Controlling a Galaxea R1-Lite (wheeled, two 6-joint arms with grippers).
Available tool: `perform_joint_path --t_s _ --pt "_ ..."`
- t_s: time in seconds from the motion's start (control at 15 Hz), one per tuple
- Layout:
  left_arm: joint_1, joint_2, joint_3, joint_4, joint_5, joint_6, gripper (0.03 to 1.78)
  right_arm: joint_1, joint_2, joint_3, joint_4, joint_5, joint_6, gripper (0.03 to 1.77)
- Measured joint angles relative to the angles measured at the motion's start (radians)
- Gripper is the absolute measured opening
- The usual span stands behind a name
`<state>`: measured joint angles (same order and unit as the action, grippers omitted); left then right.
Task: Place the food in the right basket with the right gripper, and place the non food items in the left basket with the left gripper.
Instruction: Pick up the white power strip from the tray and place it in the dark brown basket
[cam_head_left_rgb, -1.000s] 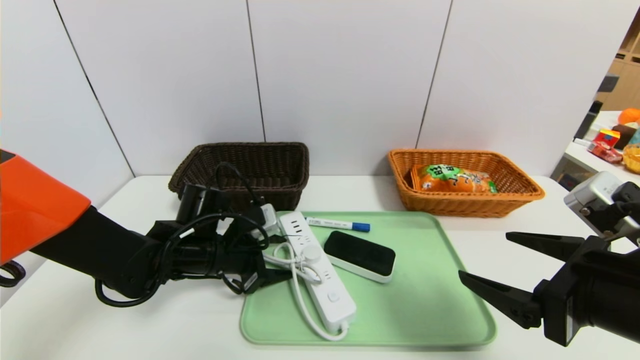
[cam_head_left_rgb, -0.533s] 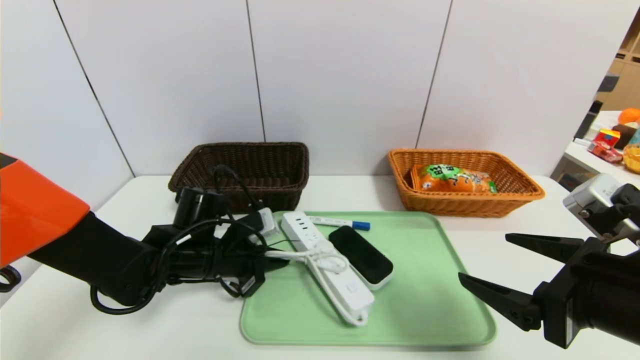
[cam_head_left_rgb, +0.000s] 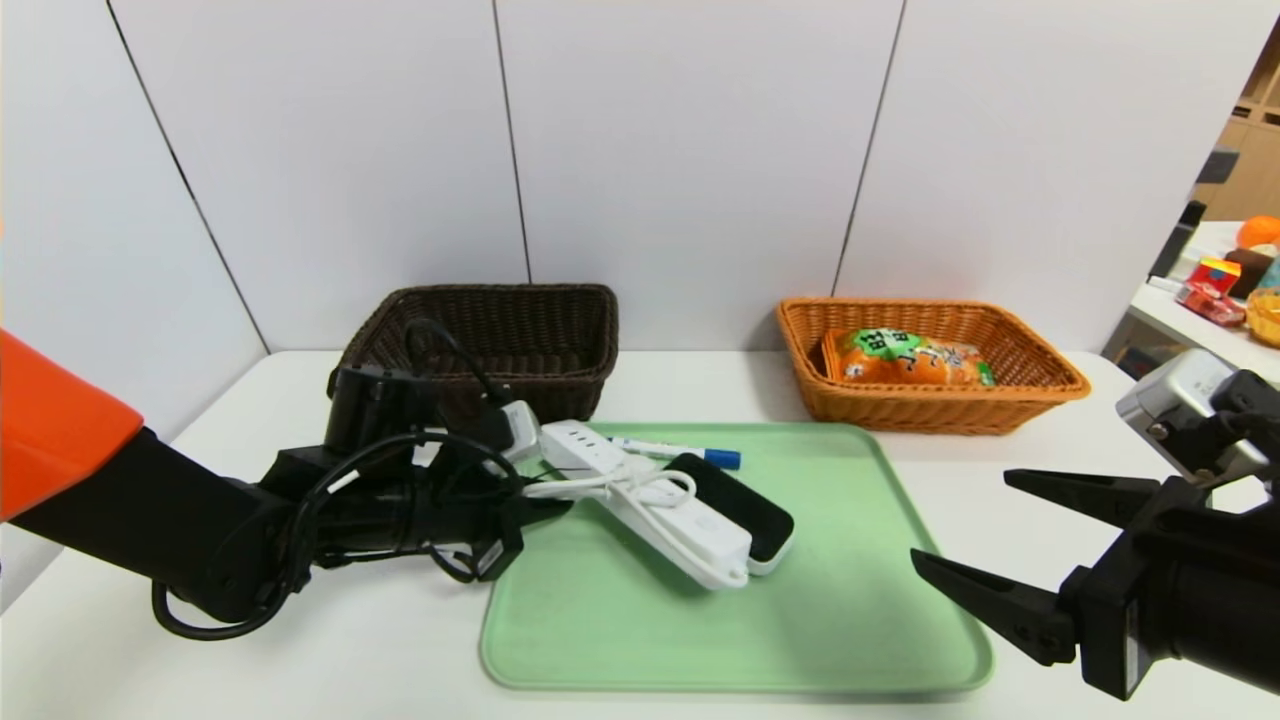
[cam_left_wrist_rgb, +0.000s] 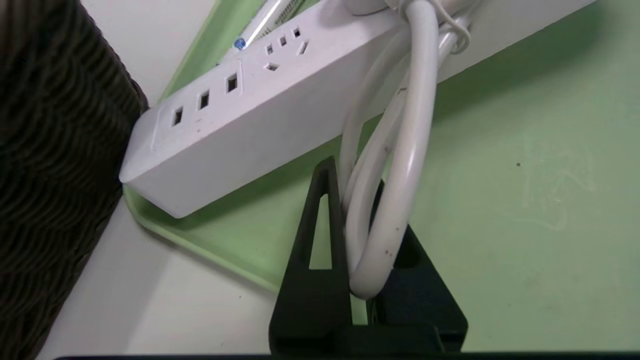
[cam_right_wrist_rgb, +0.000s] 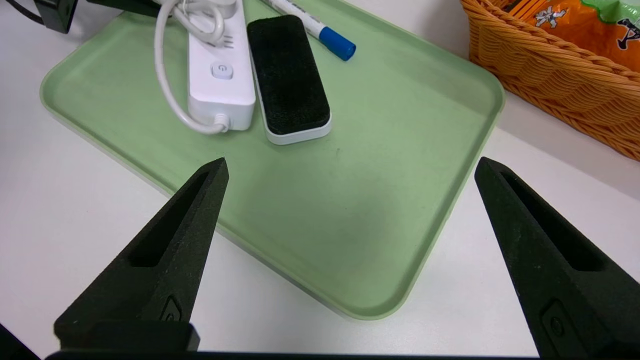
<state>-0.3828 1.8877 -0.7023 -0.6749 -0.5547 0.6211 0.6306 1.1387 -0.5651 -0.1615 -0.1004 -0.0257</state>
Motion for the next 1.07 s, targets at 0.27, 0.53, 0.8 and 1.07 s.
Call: perform_joint_path --t_s 0.27,0.53,0.8,1.07 --pt "-0.001 -0.031 0.003 -0.038 0.0 -0.023 0.15 0.001 0.001 0.002 0.0 0.0 -0.001 1.7" --pt "-0.001 -0.073 0.026 -0.04 0.001 -0.025 0.15 0.005 0.004 0.001 0.0 0.0 -0.003 1.7" --pt "-0.008 -0.111 0.042 -0.039 0.001 -0.029 0.15 0.011 0.012 -0.001 0.0 0.001 -0.004 1.7" --pt "-0.034 -0.146 0.067 -0.036 0.006 -0.03 0.15 0.011 0.013 -0.003 0.0 0.001 -0.005 1.7"
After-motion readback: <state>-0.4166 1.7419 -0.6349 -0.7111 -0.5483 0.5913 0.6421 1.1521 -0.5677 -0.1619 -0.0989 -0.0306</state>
